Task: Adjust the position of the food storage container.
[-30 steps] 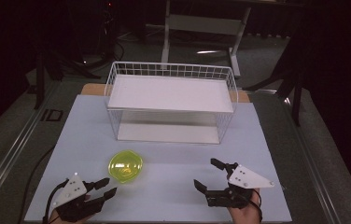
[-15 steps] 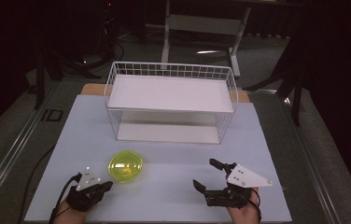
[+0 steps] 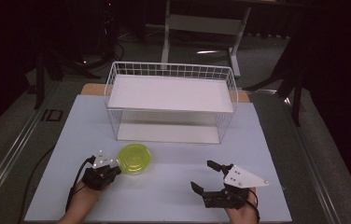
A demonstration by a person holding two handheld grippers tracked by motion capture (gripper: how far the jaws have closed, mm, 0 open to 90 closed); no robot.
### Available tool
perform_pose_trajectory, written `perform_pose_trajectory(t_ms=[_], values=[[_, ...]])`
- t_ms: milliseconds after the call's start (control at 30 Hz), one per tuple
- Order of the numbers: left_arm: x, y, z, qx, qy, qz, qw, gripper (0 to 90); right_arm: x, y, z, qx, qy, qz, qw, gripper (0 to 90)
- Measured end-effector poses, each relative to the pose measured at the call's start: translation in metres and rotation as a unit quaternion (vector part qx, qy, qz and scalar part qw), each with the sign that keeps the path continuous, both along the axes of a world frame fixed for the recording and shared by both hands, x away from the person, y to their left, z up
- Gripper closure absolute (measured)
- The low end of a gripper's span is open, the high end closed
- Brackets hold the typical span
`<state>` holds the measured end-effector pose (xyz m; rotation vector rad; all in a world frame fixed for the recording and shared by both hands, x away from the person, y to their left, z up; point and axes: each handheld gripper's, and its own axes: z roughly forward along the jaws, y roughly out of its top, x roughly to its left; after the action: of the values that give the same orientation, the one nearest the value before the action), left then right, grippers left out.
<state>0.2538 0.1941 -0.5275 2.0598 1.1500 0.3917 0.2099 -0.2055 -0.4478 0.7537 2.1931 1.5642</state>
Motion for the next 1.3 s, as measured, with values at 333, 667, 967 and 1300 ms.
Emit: perform_pose_trajectory(t_ms=[333,667,967,1300], values=[[0.030,-0.007,-0.001,-0.007,-0.002,0.000,1.0000,90.0,0.001,0.000,-0.001,-0.003,0.001,0.003,1.0000,14.4],[0.033,0.000,0.003,-0.024,0.000,0.005,0.9997,90.0,0.001,0.004,-0.001,-0.008,0.000,0.007,0.9999,14.4],[0.044,-0.017,0.001,-0.019,0.003,-0.008,0.9998,90.0,0.002,0.003,-0.003,-0.006,0.005,0.007,0.9999,14.4],[0.059,-0.054,-0.002,-0.018,0.010,-0.043,0.9989,90.0,0.002,0.002,-0.003,-0.007,0.006,0.009,0.9999,14.5]])
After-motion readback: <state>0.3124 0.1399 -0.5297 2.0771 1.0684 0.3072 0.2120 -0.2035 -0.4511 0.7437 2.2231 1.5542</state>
